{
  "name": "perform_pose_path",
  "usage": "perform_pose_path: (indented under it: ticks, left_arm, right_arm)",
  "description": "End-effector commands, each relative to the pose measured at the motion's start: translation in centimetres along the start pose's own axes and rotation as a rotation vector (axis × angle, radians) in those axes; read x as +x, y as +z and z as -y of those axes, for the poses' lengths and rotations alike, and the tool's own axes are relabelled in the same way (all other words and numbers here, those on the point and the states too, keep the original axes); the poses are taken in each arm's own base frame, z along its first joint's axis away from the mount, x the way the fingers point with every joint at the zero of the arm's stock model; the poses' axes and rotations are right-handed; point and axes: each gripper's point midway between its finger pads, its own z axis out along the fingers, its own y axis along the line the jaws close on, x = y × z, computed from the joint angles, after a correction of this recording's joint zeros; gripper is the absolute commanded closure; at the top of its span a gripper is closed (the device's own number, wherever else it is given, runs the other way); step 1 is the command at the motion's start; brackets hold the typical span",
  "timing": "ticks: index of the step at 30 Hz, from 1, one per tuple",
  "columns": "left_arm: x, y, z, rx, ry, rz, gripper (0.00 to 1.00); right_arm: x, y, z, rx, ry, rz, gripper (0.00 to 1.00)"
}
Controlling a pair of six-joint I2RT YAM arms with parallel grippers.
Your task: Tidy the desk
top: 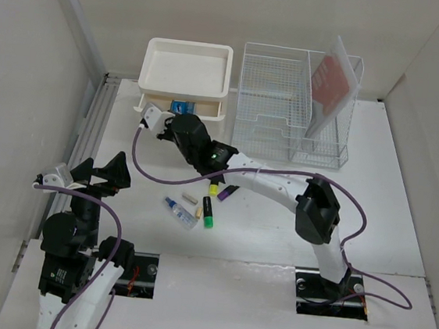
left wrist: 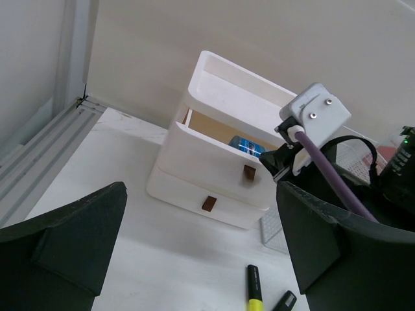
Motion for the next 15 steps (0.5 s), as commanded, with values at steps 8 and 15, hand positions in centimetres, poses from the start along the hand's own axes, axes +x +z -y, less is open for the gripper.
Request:
perform_pose_path:
  ticks: [8,15]
  left_arm:
    - [-0.8,-0.1,0.4,0.02,-0.018,0.032,0.0]
    - [-1.0,-0.3,0.5,0.024,-0.021,0.04,0.0]
  right_arm:
    - [-7.2,-7.0,4.8,-0.152,0.151,0.212,0.85]
    - [-4.7,-7.4,-1.5,-0.415,0.069,0.157,1.0]
